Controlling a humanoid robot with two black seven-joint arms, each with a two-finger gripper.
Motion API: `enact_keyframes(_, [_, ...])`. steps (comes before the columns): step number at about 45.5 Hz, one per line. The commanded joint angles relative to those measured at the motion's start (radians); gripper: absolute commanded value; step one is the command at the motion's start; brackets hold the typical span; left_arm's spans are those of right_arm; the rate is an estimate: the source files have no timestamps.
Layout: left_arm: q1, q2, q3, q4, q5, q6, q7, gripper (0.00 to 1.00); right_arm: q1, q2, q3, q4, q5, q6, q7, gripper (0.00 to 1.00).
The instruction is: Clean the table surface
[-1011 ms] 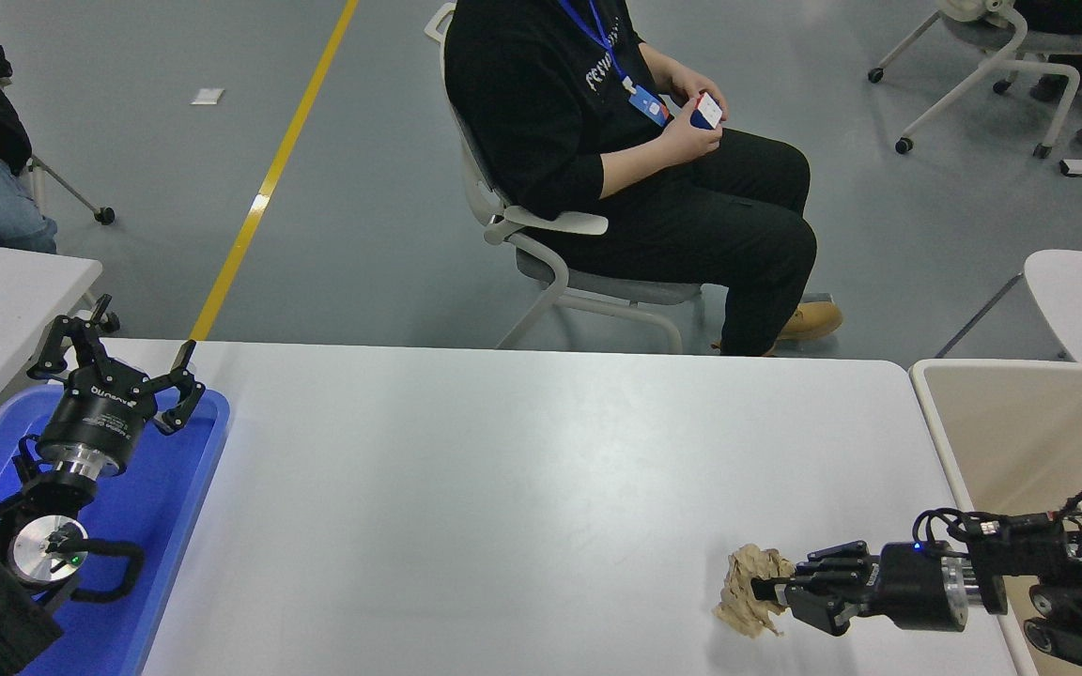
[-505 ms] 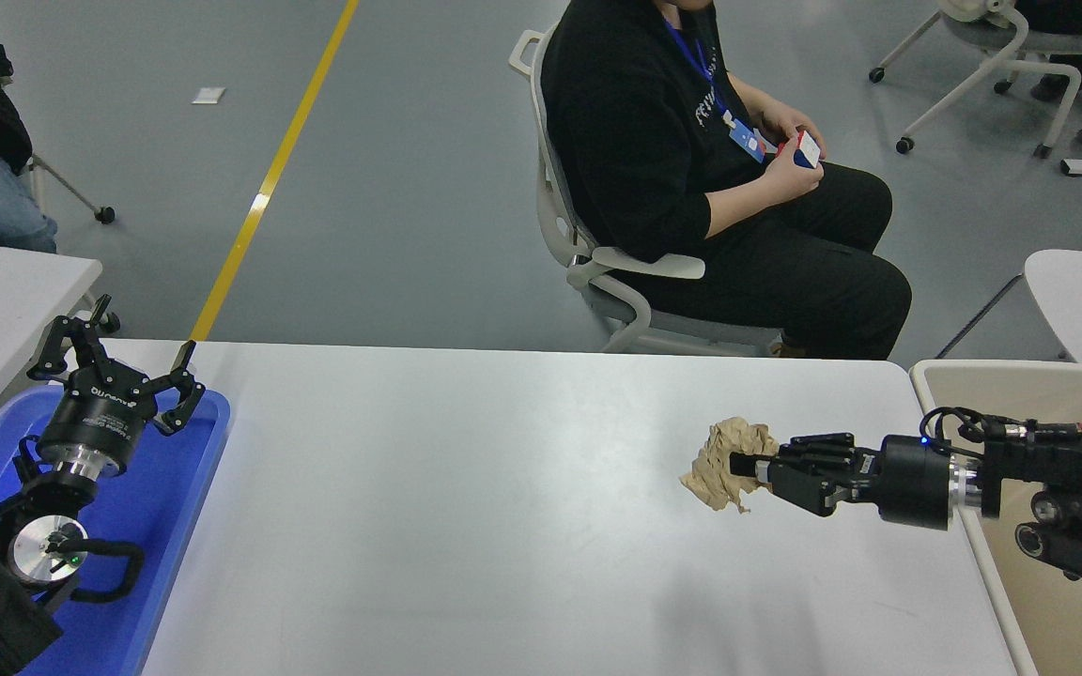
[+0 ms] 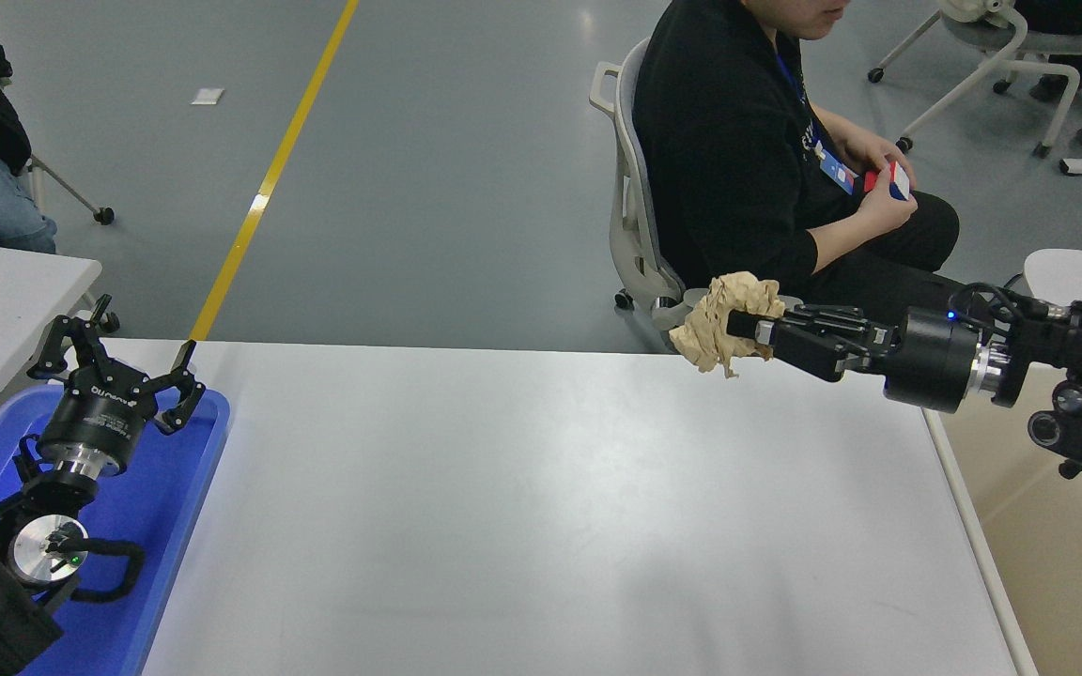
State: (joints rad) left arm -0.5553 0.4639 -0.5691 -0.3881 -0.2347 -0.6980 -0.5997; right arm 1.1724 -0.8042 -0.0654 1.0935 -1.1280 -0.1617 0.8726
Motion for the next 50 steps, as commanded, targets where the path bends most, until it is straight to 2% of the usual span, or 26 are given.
enact_keyframes(1, [0.000,0.001,0.000,0.000,0.000,0.000,0.000,1.00,0.066,0.005,0.010,-0.233,0.238,0.100,0.000,0.00])
enact_keyframes(9, [0.000,-0.001,0.000,0.000,0.000,0.000,0.000,1.00,0.069,0.071,-0.007,-0.553,0.425,0.244,-0.006,0.00])
enact_keyframes(13, [0.000,0.001,0.000,0.000,0.000,0.000,0.000,1.00,0.059,0.117,-0.017,-0.722,0.484,0.287,-0.032,0.00])
enact_keyframes(18, [0.000,0.001,0.000,0.000,0.000,0.000,0.000,1.00,0.033,0.140,-0.042,-0.837,0.545,0.318,-0.070,0.00])
enact_keyframes(28, [0.000,-0.001,0.000,0.000,0.000,0.000,0.000,1.00,-0.059,0.140,-0.067,-0.937,0.646,0.324,-0.211,0.00])
enact_keyframes(40, [0.000,0.001,0.000,0.000,0.000,0.000,0.000,1.00,-0.134,0.142,-0.065,-1.034,0.677,0.324,-0.382,0.00])
enact_keyframes(50, [0.000,-0.001,0.000,0.000,0.000,0.000,0.000,1.00,-0.198,0.143,-0.063,-1.057,0.679,0.324,-0.612,0.00])
